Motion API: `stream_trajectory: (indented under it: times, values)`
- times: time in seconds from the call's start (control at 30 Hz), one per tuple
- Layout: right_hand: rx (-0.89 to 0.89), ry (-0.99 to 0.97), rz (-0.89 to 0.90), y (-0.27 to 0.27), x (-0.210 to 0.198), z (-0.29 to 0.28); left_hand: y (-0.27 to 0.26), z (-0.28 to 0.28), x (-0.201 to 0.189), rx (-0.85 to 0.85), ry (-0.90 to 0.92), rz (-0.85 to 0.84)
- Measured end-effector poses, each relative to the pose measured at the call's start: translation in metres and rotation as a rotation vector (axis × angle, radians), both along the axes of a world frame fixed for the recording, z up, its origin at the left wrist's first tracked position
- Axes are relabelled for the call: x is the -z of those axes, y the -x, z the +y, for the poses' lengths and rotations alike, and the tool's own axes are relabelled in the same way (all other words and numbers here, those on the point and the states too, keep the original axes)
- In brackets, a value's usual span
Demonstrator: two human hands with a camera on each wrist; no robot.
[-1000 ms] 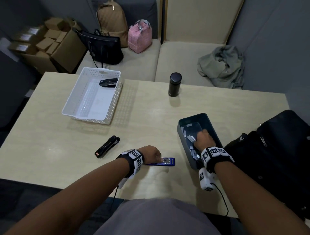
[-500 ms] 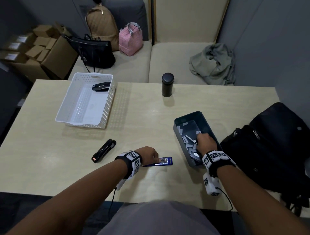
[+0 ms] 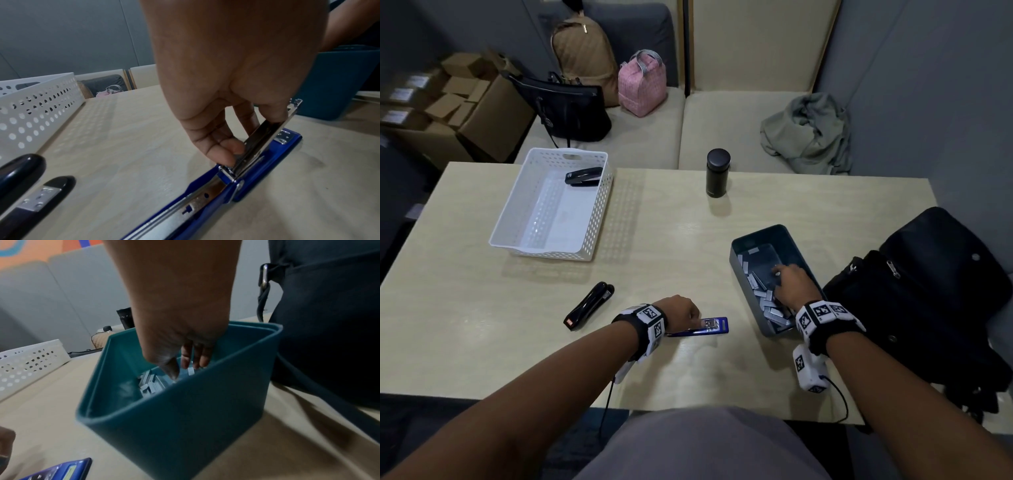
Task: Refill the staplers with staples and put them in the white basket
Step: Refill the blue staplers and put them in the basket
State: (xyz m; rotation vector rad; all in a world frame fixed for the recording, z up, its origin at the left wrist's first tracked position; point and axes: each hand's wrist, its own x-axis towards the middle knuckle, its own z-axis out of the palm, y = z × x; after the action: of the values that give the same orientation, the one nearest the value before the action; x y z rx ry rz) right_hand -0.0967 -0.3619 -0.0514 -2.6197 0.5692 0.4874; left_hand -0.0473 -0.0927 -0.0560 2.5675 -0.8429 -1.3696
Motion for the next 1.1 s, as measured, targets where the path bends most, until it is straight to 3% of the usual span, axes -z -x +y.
stream_trajectory:
  times: [0.17,0.27,0.43,0.57,0.67,0.87,1.1]
  values:
    - [-0.266,0.223,-0.009,-0.003,0.008,0.014,0.005,0.001,-0.002,0.0,0.006,-0.03]
    - [-0.293,0.253,0.037,-0.005,0.009,0.018,0.009,0.002,-0.001,-0.005,0.021,-0.03]
    - [-0.225,0.124,0.042,-0.001,0.007,0.003,0.01,0.0,0.002,-0.001,0.019,-0.038]
    - [-0.227,-0.069,0.225,0.006,-0.001,-0.01,0.009,-0.003,0.003,0.015,0.002,-0.037]
    - [-0.31,0.061,0.324,0.012,-0.011,-0.005,0.007,-0.004,0.005,0.043,-0.02,-0.042]
    - [-0.503,0.424,0.231,0.018,-0.014,0.017,0.006,-0.006,0.005,0.071,-0.038,-0.051]
    - [-0.671,0.542,0.244,0.025,-0.017,0.028,0.007,-0.004,0.002,0.069,-0.032,-0.053]
